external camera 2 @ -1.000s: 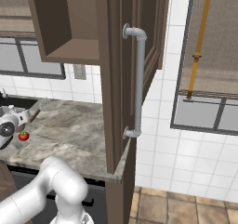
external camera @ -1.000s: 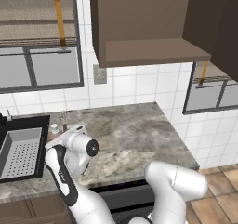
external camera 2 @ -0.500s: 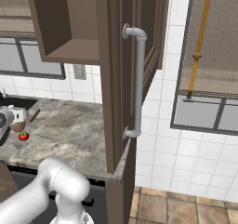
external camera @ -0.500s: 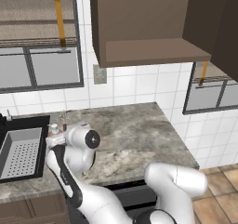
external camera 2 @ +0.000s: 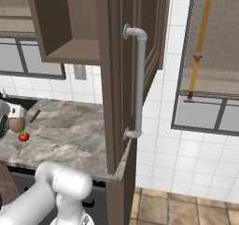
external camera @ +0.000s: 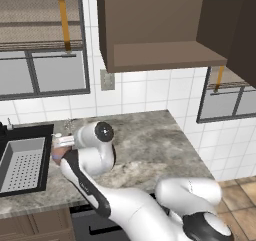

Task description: Open the cabinet. Pick the soap dispenser and place it next to the sink. Then close the cabinet.

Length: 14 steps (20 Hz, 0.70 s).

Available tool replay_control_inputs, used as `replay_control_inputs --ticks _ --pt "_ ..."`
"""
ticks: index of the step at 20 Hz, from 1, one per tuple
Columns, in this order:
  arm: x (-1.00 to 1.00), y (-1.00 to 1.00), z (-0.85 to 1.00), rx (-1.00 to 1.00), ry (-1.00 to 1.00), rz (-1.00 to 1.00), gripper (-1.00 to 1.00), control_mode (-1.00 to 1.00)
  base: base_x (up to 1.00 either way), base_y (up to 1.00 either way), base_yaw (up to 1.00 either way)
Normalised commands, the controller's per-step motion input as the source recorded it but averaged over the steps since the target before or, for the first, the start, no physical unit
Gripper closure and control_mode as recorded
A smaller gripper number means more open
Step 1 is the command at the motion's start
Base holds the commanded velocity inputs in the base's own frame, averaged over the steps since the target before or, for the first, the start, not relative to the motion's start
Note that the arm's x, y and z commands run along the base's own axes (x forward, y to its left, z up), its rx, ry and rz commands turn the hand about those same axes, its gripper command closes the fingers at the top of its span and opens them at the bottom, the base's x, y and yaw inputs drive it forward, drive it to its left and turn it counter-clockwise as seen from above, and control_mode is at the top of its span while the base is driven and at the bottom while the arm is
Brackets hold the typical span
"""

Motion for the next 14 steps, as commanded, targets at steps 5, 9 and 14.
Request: replay_control_inputs --ticks 5,9,14 --pt "-0.51 -0.32 0.28 0.0 0.13 -0.11 -1.0 -1.0 0.0 0.0 0.0" --pt "-0.5 -0.3 0.3 0.0 0.11 -0.18 -1.0 -1.0 0.0 0.0 0.0" --pt "-0.46 -0.34 0.28 0.02 0.13 -0.21 -1.0 -1.0 0.0 0.0 0.0"
